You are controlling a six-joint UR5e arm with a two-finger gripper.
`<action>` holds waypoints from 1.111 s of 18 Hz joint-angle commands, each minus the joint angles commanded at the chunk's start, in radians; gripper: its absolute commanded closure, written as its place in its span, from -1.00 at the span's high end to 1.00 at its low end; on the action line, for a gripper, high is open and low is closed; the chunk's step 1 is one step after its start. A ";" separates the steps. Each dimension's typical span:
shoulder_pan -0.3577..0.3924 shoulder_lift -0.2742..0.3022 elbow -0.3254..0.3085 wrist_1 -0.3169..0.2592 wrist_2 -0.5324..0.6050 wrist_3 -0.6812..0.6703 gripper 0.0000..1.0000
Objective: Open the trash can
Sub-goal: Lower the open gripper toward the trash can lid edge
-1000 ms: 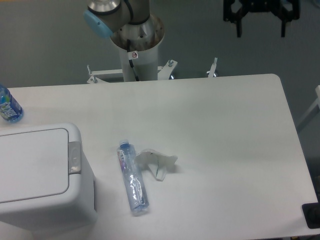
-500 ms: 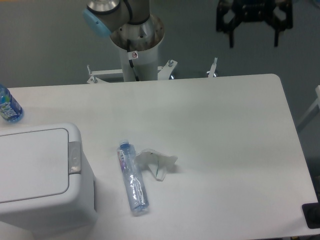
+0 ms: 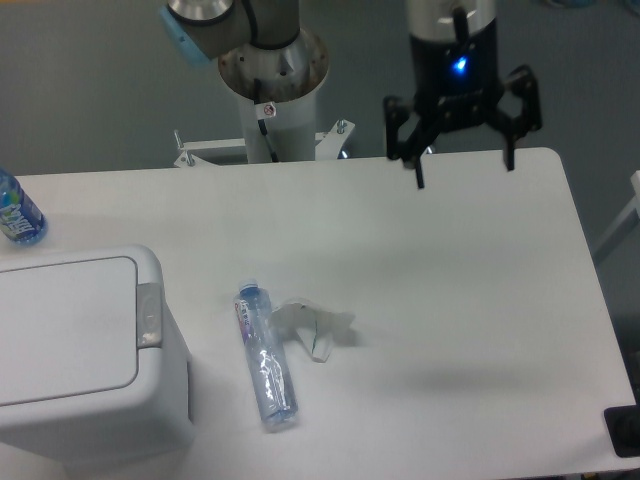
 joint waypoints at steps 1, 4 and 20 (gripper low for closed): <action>-0.009 -0.009 0.000 0.002 -0.029 -0.031 1.00; -0.026 -0.032 0.005 0.012 -0.048 -0.132 1.00; -0.200 -0.080 0.002 0.089 -0.174 -0.327 1.00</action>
